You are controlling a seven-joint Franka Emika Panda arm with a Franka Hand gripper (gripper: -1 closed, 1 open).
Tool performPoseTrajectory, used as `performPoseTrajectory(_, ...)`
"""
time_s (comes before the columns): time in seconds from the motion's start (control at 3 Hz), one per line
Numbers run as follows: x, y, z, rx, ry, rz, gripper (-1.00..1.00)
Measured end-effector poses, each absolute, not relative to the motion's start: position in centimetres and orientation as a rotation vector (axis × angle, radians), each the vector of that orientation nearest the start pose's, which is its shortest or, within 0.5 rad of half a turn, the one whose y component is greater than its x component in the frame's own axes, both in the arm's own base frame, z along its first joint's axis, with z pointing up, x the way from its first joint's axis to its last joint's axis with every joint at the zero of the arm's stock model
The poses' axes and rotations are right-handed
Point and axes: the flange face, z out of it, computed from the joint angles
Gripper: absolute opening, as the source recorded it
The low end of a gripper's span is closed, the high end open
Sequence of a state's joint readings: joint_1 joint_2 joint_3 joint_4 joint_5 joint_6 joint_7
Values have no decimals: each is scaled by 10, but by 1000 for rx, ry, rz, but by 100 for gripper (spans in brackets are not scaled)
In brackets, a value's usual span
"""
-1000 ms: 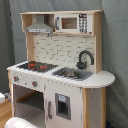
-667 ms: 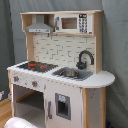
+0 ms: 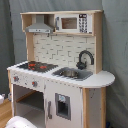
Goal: Play with the kitchen
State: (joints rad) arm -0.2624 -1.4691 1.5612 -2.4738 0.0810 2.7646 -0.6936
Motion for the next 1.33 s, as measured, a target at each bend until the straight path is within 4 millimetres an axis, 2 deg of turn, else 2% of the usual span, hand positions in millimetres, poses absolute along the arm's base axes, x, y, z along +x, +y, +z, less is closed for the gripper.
performPoseTrajectory(0.67, 153, 505, 326, 889, 1548, 913, 100)
performPoseTrajectory(1.33, 157, 522, 309, 1047, 1515, 1086, 100)
